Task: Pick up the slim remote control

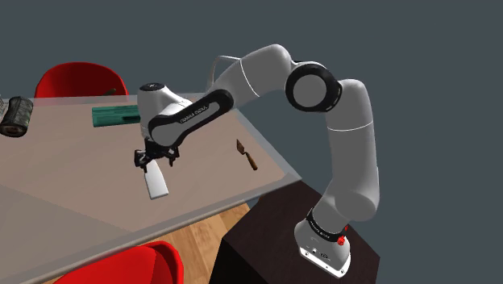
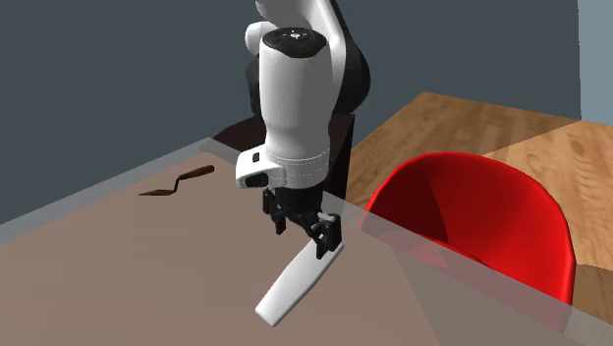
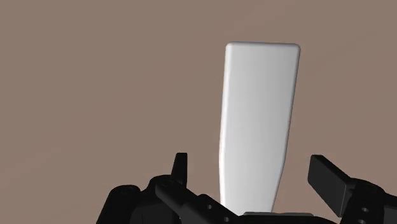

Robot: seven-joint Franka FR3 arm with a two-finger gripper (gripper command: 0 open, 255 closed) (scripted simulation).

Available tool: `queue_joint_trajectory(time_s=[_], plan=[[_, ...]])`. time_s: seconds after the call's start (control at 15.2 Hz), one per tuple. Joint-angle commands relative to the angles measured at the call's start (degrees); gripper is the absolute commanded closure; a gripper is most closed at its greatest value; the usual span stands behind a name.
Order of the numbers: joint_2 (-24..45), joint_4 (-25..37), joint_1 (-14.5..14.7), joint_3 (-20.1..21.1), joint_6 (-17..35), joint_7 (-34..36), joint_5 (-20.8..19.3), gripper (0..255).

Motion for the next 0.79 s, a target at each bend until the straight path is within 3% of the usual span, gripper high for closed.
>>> queue_joint_trajectory(time_s=[0.0,0.66,0.73], plan=[[4.4,4.9,1.2,-0.9,-0.2,1.2,-0.8,0],[10.0,7.4,2.3,-2.1,3.0,2.1,-1.9,0],[10.0,7.5,2.3,-2.1,3.0,2.1,-1.9,255]])
